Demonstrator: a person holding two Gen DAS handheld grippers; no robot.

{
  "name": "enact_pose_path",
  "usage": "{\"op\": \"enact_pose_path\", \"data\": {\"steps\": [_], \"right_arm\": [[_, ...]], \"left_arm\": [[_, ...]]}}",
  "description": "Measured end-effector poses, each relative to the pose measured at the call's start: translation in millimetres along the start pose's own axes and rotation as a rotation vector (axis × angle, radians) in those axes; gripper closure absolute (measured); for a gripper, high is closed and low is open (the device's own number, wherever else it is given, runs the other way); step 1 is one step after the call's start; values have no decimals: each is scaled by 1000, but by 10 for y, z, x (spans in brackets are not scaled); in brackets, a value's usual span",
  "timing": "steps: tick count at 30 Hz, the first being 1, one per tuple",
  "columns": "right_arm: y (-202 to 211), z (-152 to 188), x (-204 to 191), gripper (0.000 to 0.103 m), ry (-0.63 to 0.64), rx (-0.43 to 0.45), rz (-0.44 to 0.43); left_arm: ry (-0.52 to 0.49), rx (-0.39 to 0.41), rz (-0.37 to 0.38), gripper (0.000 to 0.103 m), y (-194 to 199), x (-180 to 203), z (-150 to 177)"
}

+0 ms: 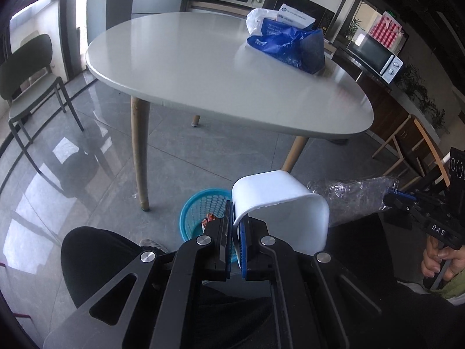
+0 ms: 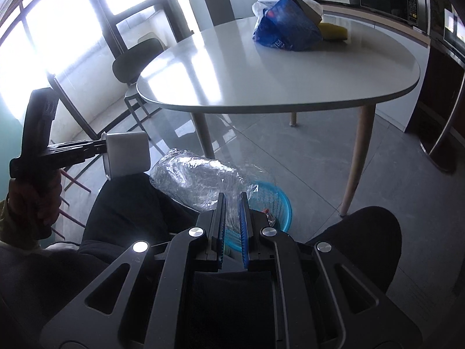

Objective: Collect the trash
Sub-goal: 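Carry the white cup and clear wrap down over the blue wastebasket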

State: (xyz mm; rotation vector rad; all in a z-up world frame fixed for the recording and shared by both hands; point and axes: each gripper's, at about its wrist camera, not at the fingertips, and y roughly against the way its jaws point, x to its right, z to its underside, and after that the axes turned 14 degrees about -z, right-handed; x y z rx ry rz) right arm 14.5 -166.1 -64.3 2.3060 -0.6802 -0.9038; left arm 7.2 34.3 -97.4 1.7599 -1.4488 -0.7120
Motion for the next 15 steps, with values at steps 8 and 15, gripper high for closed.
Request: {"op": "enact_pose_path", "data": {"steps": [8, 15], "right_arm": [[-504, 152, 270, 95, -86, -66, 32], [-1000, 241, 450, 95, -132, -137, 71]], "left_arm": [[0, -83, 21, 100, -428, -12, 185], [14, -168, 8, 100, -911, -1, 326]]}}
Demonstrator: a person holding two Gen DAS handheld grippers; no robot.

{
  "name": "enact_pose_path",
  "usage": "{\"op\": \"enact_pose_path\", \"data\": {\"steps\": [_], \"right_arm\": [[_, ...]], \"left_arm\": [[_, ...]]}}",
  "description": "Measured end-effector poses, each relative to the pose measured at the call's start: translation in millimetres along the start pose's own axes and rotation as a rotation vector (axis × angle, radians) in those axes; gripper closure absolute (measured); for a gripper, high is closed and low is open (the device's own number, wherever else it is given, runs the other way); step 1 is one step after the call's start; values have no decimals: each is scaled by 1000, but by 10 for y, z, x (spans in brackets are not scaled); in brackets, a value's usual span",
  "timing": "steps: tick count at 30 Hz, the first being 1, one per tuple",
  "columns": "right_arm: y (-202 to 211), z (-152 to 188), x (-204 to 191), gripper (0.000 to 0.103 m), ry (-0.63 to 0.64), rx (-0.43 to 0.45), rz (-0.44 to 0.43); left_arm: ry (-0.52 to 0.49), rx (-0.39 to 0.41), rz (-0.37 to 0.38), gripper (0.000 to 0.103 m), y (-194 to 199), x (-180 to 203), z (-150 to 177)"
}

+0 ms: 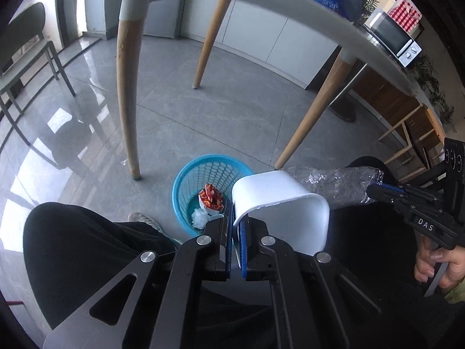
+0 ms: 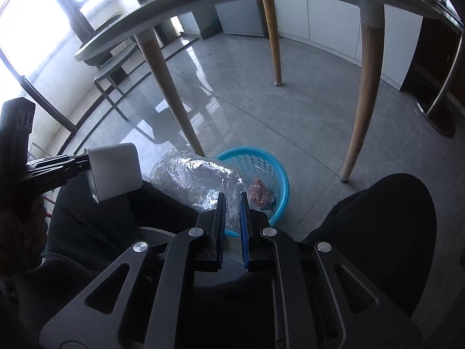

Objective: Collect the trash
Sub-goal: 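Carry the white cup and clear wrap down over the blue wastebasket, then open both tools to drop the cup and wrap into the wastebasket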

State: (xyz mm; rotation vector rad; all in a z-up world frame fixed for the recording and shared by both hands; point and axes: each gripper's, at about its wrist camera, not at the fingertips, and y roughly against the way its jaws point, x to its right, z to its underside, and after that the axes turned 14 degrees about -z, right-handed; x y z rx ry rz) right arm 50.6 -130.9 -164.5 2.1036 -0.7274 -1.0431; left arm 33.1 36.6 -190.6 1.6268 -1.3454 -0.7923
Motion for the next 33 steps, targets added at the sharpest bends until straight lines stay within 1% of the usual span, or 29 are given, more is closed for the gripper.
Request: {"op": "enact_pose_path", "data": {"steps": [4, 9, 12, 18, 22, 25, 30, 33], "right_arm": [[-205, -38, 75, 95, -6, -26, 38], [-380, -82, 308, 95, -102, -18, 83], [-525, -95, 405, 95, -146, -41, 79], [-885, -181, 474, 95, -156, -101, 86], [-1146, -248, 557, 95, -168, -132, 106], [-1324, -311, 603, 95, -181, -154, 117], [-1638, -373, 693, 95, -179, -188, 150], [-1808, -371, 729, 95, -192, -223, 145]], "left_arm": [[2, -31, -6, 100, -225, 45, 17], [25, -76, -14, 100, -501, 44, 26], [66, -119, 2, 100, -623, 8, -22], [90, -166, 4, 100, -866, 56, -92], [89, -179, -6, 100, -1004, 97, -169], [119, -208, -9, 100, -1146, 49, -209], [172, -262, 14, 100, -1361, 11, -258], [188, -285, 21, 100, -1471, -1, -280]]}}
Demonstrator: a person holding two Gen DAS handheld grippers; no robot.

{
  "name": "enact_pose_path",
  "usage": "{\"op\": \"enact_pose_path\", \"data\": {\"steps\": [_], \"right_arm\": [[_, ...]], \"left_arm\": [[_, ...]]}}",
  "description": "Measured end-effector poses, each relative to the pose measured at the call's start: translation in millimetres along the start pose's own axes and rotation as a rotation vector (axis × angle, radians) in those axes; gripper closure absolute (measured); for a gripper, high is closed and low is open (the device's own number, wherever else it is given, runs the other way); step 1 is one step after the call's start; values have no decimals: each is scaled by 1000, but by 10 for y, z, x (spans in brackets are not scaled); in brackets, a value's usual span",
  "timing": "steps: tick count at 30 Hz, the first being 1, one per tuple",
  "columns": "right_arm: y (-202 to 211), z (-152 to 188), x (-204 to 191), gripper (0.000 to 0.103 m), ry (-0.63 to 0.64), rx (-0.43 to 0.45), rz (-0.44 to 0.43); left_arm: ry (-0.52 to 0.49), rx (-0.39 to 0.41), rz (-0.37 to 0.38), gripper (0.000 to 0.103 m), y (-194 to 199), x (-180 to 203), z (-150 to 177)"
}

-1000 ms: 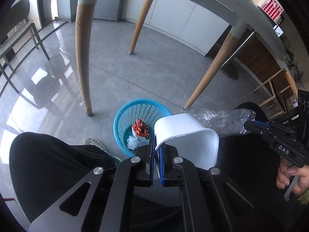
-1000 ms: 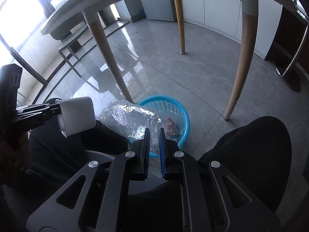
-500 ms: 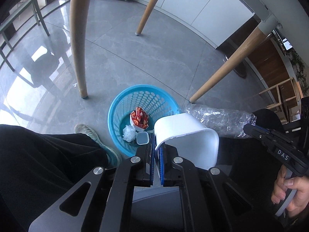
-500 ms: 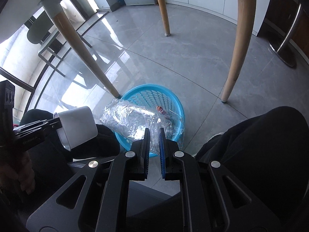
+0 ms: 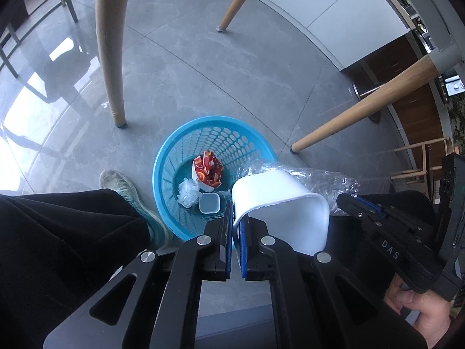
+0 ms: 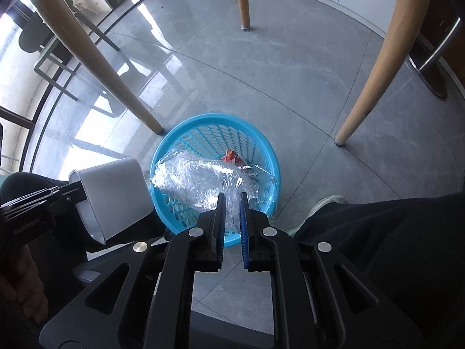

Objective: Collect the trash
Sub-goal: 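Open both tools to drop the cup and wrap into the wastebasket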

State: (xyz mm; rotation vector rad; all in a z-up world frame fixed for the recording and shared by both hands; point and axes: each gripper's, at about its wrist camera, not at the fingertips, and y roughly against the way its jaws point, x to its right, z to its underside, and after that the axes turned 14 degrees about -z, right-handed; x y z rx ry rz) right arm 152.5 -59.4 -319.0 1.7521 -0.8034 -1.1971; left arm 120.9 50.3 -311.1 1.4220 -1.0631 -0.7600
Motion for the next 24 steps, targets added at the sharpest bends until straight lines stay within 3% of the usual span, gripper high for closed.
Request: {"op": "enact_pose_path", "data": {"steps": [6, 16, 24], "right_arm": [[-281, -76, 168, 95, -64, -51, -27], [-846, -166, 354, 95, -120, -142, 11], [-1059, -188, 444, 94, -145, -182, 0]], "left_arm": [[-7, -41, -47, 100, -279, 53, -106], [-57, -102, -145, 100, -714, 98, -266], [-65, -133, -169, 100, -896, 61, -352]]}}
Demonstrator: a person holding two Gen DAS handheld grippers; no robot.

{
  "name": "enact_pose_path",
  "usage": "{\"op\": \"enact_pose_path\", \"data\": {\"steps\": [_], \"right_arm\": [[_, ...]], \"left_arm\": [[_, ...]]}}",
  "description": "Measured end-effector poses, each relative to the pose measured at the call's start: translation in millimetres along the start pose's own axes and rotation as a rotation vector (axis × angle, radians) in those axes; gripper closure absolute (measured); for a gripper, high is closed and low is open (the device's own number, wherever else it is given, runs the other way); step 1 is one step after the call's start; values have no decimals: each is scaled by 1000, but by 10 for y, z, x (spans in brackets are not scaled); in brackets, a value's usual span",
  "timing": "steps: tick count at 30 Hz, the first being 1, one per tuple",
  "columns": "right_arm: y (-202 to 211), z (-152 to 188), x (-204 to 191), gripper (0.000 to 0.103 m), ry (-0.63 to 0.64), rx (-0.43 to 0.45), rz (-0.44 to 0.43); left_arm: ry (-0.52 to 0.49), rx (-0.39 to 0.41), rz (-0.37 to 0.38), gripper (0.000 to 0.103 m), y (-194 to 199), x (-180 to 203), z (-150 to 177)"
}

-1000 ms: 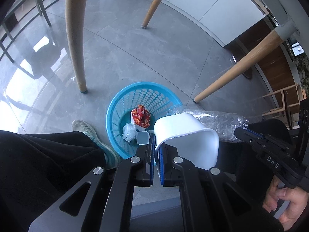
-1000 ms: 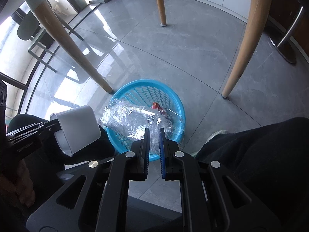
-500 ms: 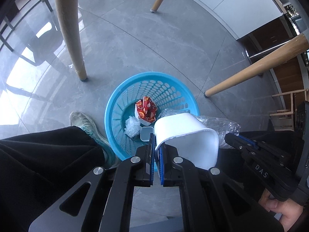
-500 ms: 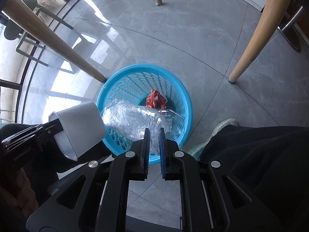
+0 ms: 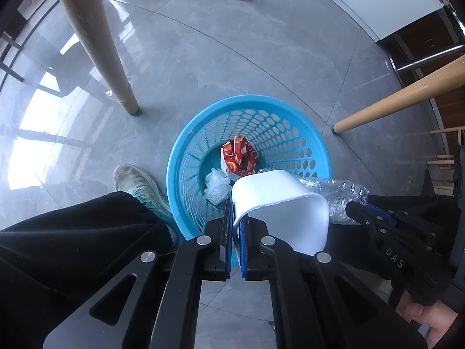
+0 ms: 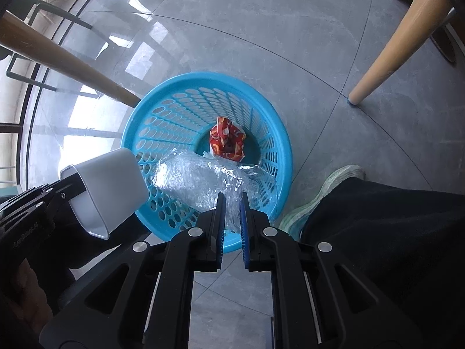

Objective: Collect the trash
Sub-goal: 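Open both tools to drop the cup and wrap into the wastebasket, then withdraw both open tools and raise them back to the table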

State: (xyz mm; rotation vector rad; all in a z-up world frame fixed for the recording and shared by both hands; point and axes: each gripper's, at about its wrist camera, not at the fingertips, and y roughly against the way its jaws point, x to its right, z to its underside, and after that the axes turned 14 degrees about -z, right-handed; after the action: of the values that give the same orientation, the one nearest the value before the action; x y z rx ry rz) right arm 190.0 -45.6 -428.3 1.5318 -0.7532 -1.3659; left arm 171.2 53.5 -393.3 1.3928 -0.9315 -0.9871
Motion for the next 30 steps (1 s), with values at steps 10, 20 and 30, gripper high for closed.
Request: {"op": "enact_pose_path", "data": {"steps": [10, 20, 30], "right_arm": [[-22, 9, 39, 73, -7, -24, -36], [154, 87, -87, 70, 41, 8, -44], [480, 263, -240, 60, 105, 35, -14]], "left_arm": [[17, 30, -1, 76, 9, 1, -60], [27, 37, -4, 74, 86, -31, 13], [6, 87, -69, 56, 409, -84, 154]]}}
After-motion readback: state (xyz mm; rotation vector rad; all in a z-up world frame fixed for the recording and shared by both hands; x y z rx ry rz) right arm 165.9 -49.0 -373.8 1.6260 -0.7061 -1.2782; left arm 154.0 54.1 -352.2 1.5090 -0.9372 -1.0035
